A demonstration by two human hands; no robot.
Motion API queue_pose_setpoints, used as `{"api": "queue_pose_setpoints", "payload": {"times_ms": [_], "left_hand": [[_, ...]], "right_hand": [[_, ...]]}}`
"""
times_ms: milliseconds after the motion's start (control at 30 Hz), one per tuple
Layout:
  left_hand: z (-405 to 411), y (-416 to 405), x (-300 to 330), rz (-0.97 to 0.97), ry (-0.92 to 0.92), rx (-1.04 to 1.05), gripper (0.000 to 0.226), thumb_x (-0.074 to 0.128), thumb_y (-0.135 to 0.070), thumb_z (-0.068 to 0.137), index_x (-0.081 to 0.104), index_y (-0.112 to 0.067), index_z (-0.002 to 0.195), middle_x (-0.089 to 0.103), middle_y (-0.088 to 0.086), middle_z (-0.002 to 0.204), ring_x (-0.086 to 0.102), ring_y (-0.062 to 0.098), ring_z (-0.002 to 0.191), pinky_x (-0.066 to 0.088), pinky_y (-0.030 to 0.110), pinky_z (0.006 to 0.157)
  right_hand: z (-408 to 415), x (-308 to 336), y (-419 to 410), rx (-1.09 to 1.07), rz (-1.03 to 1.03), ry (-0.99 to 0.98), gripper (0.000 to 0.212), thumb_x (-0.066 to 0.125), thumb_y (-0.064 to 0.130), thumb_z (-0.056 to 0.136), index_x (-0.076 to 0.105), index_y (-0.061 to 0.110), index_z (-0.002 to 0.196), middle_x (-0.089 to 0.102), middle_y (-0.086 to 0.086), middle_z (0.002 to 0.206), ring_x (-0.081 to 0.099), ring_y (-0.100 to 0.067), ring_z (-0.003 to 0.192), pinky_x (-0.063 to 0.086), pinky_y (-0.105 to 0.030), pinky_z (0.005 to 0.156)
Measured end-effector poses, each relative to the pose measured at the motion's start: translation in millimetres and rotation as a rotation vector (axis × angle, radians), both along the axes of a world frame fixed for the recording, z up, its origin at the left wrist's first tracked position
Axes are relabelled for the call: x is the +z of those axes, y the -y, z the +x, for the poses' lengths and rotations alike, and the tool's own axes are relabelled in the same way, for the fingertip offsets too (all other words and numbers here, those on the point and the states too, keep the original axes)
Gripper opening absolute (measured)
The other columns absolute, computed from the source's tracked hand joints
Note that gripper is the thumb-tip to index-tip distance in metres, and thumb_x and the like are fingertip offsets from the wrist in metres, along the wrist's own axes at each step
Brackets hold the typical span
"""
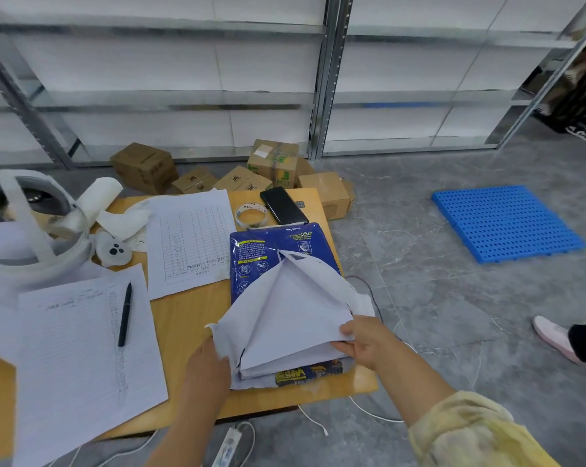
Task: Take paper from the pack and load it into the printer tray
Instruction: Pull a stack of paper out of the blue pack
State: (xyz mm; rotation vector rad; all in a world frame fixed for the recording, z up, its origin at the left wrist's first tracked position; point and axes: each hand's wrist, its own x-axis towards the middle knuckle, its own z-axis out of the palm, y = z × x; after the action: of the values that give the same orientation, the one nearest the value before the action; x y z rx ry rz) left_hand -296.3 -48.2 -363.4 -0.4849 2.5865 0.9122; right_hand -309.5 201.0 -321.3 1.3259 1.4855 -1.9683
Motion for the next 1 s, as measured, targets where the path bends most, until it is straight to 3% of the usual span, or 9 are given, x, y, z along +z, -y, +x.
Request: {"api": "queue_pose_setpoints", "payload": {"times_ms": [167,267,367,467,533,600,767,867,1000], "left_hand": [[10,-3,16,0.090,0.067,0.011,0.017,0.040,-0.021,0.098,0.052,-0.009,0.098,0.062,0.014,0.104,0.057,0.026,0.091,0.038,0.029,0.076],[20,-2,22,0.143,0.160,0.082,0.028,0.042,-0.024,0.097,0.056,0.000,0.096,0.057,0.013,0.093,0.052,0.027,0.084,0.036,0.031,0.074],[31,-4,26,0.537,0.298,0.319,0.024,0.051,-0.021,0.091,0.052,-0.003,0.074,0.053,0.012,0.070,0.050,0.024,0.065,0.042,0.035,0.068],[44,-11,39,0.864,0.449,0.514,0.009,0.051,-0.009,0.093,0.050,0.000,0.094,0.060,0.019,0.089,0.059,0.031,0.079,0.055,0.038,0.060],[51,-17,44,0.932,0.440,0.532,0.020,0.050,-0.001,0.092,0.046,0.003,0.111,0.057,0.021,0.108,0.057,0.035,0.095,0.058,0.040,0.057],[60,-23,45,0.926,0.397,0.492,0.031,0.049,0.004,0.091,0.043,0.004,0.122,0.056,0.021,0.117,0.055,0.036,0.102,0.056,0.043,0.061],[98,-43,48,0.786,0.298,0.470,0.036,0.051,0.009,0.089,0.047,0.014,0.124,0.057,0.027,0.125,0.057,0.041,0.109,0.047,0.049,0.092],[130,-53,55,0.727,0.258,0.492,0.033,0.050,0.005,0.091,0.050,0.015,0.123,0.057,0.028,0.125,0.056,0.037,0.102,0.045,0.048,0.098],[167,-60,62,0.667,0.232,0.499,0.031,0.051,0.001,0.091,0.051,0.011,0.121,0.058,0.026,0.126,0.056,0.042,0.113,0.044,0.052,0.100]], "right_hand": [[19,19,-2,0.026,0.011,-0.004,0.044,0.037,-0.020,0.085,0.049,0.000,0.122,0.050,-0.020,0.127,0.053,-0.036,0.101,0.054,-0.028,0.040],[32,27,-3,0.034,0.011,-0.009,0.047,0.034,-0.022,0.084,0.046,-0.003,0.126,0.050,-0.022,0.122,0.055,-0.037,0.096,0.052,-0.028,0.035],[45,37,-5,0.052,0.008,-0.004,0.046,0.035,-0.022,0.084,0.046,-0.005,0.125,0.050,-0.023,0.120,0.056,-0.039,0.094,0.053,-0.032,0.035],[58,44,-6,0.071,0.001,0.000,0.046,0.036,-0.022,0.084,0.045,-0.007,0.126,0.053,-0.025,0.118,0.059,-0.039,0.087,0.054,-0.033,0.035],[69,49,-8,0.094,0.001,0.000,0.044,0.037,-0.021,0.084,0.045,-0.006,0.125,0.058,-0.023,0.105,0.060,-0.034,0.076,0.054,-0.033,0.035],[83,53,-12,0.113,-0.008,-0.015,0.042,0.036,-0.021,0.085,0.047,-0.005,0.122,0.059,-0.019,0.090,0.060,-0.032,0.073,0.053,-0.031,0.034],[125,67,-28,0.179,-0.053,-0.082,0.036,0.032,-0.022,0.085,0.051,-0.004,0.109,0.062,-0.017,0.090,0.061,-0.032,0.077,0.055,-0.032,0.038],[154,75,-36,0.236,-0.058,-0.091,0.030,0.033,-0.021,0.086,0.051,-0.005,0.105,0.059,-0.016,0.082,0.059,-0.027,0.071,0.054,-0.030,0.039],[190,81,-48,0.290,-0.052,-0.115,0.030,0.034,-0.020,0.086,0.051,-0.007,0.106,0.060,-0.016,0.082,0.059,-0.028,0.071,0.055,-0.028,0.038]]}}
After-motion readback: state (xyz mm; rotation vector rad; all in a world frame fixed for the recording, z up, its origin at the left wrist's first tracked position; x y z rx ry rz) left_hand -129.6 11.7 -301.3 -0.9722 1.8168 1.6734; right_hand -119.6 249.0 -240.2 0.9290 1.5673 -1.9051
